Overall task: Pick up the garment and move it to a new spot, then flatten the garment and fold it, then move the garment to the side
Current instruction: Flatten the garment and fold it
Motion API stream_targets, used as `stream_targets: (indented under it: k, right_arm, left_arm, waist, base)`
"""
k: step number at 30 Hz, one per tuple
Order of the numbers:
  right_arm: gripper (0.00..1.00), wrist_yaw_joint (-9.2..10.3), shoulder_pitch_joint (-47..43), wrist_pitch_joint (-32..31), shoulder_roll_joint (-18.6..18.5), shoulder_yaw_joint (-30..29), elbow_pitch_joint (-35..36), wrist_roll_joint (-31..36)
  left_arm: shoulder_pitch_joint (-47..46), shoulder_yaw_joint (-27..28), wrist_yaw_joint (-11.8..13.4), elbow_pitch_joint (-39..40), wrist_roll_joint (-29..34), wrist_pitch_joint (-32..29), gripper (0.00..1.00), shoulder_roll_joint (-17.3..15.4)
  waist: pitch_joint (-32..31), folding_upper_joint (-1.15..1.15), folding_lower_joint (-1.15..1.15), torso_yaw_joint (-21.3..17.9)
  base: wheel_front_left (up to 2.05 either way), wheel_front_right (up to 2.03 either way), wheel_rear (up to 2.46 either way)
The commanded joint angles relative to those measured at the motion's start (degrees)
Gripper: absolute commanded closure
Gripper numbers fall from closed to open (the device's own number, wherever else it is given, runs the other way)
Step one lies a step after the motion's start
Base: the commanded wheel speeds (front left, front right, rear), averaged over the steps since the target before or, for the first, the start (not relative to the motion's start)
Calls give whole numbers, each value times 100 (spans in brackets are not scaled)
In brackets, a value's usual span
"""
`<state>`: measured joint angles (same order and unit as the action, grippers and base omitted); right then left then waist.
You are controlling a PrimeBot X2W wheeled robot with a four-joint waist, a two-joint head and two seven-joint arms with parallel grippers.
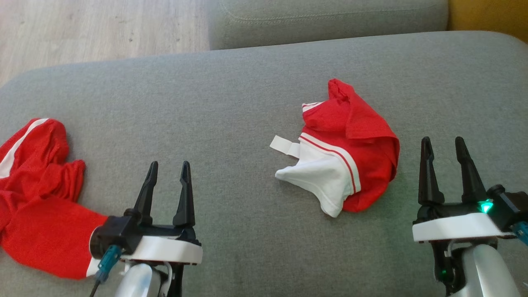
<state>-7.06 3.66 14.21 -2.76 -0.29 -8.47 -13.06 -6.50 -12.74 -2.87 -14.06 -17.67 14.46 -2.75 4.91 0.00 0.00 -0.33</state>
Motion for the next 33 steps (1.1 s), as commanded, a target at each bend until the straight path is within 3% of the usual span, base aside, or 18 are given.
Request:
stream_targets:
  k: [1,13,28,29,30,31,33]
  right_arm:
    - [0,-43,139,73,-12,142,226,-16]
    - [0,-43,492,-100,-12,137,40,423]
    - [0,-43,1411,-738,-12,518,-1474,990]
    - [5,-43,1432,-747,-12,487,-1559,985]
    - [73,-43,1454,-733,-12,450,-1625,952]
    - [100,-43,1477,-698,-12,417,-1674,941]
    - [100,-43,1525,-617,-12,369,-1750,902]
  left_arm:
    - [-187,169,-16,195,7,53,0,-13]
    - [-280,86,-27,154,-27,54,0,-13]
    - [-433,-49,-3,35,-110,54,0,-13]
    - [-433,-49,-3,30,-107,54,0,-13]
    - [-431,-47,-4,24,-104,54,0,-13]
    - [-430,-43,-5,20,-101,54,0,-13]
    - [-431,-27,-5,9,-94,54,0,-13]
  waist:
    - [24,0,0,29]
    - [260,0,0,355]
    - [504,0,0,736]
    - [501,0,0,742]
    - [496,0,0,745]
    - [493,0,0,747]
    - [475,0,0,741]
  base:
    - [0,0,0]
    - [0,0,0]
    - [0,0,0]
    - [0,0,0]
    - [0,0,0]
    - [0,0,0]
    - [0,0,0]
